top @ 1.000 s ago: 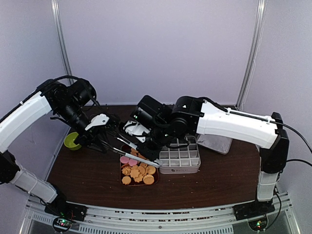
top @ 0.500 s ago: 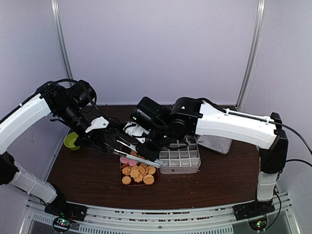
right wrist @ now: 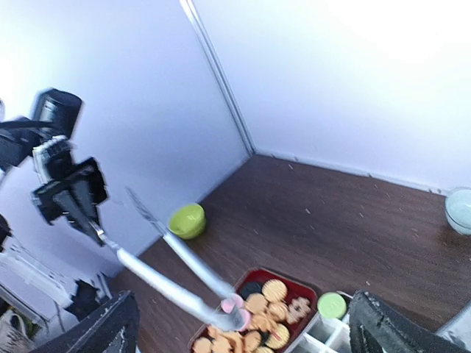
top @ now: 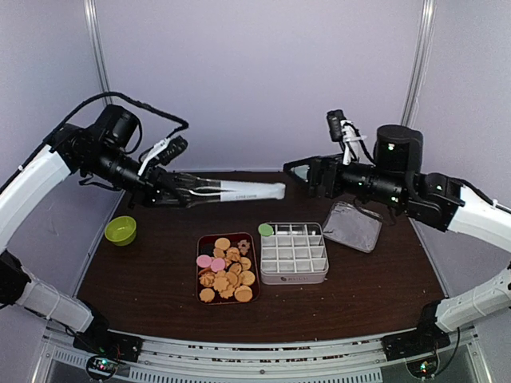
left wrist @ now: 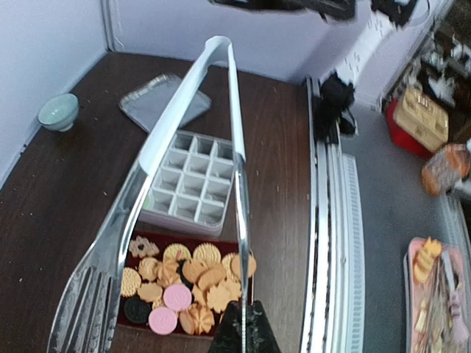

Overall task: Pack the cookies
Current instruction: Pass from the left arm to the right

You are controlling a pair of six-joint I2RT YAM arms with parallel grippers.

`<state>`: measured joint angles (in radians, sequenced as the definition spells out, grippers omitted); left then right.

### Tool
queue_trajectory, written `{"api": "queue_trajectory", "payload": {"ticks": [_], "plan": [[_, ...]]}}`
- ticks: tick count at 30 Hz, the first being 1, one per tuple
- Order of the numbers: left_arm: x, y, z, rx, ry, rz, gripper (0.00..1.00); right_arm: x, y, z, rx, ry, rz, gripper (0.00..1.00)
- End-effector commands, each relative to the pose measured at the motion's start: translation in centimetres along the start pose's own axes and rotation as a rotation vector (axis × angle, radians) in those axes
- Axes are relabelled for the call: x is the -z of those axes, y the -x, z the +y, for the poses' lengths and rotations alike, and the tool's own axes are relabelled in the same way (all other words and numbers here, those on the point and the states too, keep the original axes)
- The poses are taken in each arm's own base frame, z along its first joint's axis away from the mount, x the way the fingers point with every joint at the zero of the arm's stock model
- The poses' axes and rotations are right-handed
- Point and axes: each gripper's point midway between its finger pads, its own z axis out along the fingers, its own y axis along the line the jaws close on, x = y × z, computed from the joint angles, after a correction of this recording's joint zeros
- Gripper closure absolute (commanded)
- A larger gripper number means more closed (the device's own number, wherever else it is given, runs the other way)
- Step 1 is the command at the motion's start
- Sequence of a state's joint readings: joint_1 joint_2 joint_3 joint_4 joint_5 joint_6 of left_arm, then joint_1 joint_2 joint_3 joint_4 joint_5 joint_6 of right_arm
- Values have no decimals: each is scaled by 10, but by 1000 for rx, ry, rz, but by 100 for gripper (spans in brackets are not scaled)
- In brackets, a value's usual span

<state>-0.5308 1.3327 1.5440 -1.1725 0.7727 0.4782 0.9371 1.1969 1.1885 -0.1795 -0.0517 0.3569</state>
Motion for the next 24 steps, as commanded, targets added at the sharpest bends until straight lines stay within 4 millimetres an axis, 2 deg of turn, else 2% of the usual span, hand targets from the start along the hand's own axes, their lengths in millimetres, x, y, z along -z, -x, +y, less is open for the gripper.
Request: {"api": "queue_trajectory", "payload": {"ticks": [1, 4, 7, 13, 18, 24], "plan": [[31, 76, 6, 141, -73, -354, 100, 21, 31, 26, -172, 238, -242, 0], [37, 91, 1, 183, -137, -439, 100, 29, 33, 30, -196, 301, -290, 0], [37, 97, 0, 216, -178, -453, 100, 30, 41, 42, -204, 385, -332, 0], [41, 101, -9, 214, -223, -474, 100, 6, 54, 63, -228, 491, -339, 0], [40, 97, -12, 210, -235, -472, 100, -10, 66, 79, -252, 579, -343, 0], [40, 95, -15, 197, -247, -472, 100, -25, 70, 87, -278, 627, -326, 2]]}}
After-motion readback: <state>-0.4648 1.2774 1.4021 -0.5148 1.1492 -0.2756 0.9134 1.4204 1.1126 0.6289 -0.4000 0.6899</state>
